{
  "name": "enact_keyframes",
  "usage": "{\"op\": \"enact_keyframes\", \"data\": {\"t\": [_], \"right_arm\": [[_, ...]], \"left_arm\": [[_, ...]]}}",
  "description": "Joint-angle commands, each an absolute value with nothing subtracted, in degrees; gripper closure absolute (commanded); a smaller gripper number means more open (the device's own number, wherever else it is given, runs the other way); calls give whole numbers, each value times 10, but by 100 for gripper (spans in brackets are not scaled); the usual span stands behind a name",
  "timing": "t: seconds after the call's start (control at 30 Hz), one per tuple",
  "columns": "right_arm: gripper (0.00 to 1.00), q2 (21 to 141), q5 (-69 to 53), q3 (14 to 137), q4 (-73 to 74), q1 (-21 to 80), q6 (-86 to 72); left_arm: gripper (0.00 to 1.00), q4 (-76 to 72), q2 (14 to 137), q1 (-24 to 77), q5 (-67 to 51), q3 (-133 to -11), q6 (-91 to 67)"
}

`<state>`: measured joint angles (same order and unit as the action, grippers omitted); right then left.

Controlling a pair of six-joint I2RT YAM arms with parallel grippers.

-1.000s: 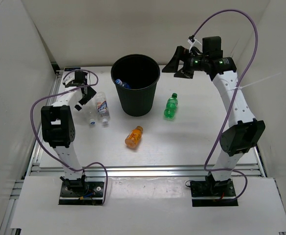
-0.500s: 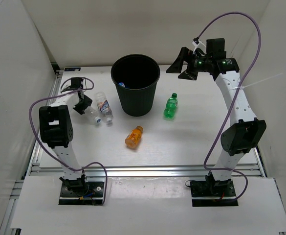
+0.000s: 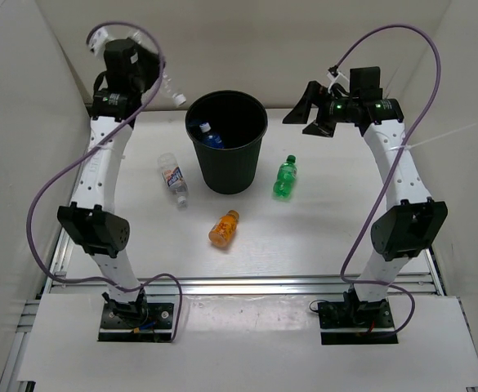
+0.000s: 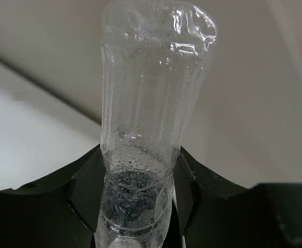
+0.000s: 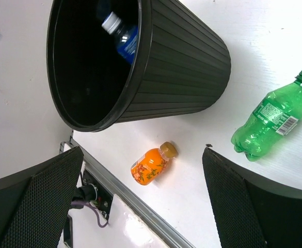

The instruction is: Put the plastic bottles in the bin

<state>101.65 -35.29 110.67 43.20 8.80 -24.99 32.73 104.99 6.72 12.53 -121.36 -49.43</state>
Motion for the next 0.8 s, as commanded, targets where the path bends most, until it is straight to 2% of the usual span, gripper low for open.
{"op": "enact_keyframes", "data": {"t": [0.0, 0.13, 0.2, 0.27, 0.3, 0.33, 0.37, 0.57, 0.77], "right_arm": [[0, 983, -346, 1099, 424, 89, -252], [0, 964, -339, 1079, 429, 89, -252], [0, 964, -332, 1071, 429, 89, -252], [0, 958, -324, 1063, 434, 89, -252], [0, 958, -319, 1057, 434, 89, -252], [0, 958, -302, 1049, 441, 89, -258], [0, 958, -291, 1049, 452, 89, -258], [0, 1003, -233, 987, 469, 89, -291], [0, 1112, -212, 1004, 469, 89, -285]], "left_arm": [[51, 339, 1067, 135, 118, -1273, -456], [50, 339, 1126, 197, 101, -1331, -404], [44, 339, 1147, 226, 77, -1364, -395], [32, 339, 1160, 255, 76, -1364, -362], [23, 339, 1160, 261, 94, -1354, -352], [8, 339, 1144, 261, 100, -1328, -340], [0, 339, 1133, 261, 108, -1312, -324], [0, 345, 1025, 206, 146, -1223, -319], [0, 364, 882, 140, 175, -1075, -324]]}}
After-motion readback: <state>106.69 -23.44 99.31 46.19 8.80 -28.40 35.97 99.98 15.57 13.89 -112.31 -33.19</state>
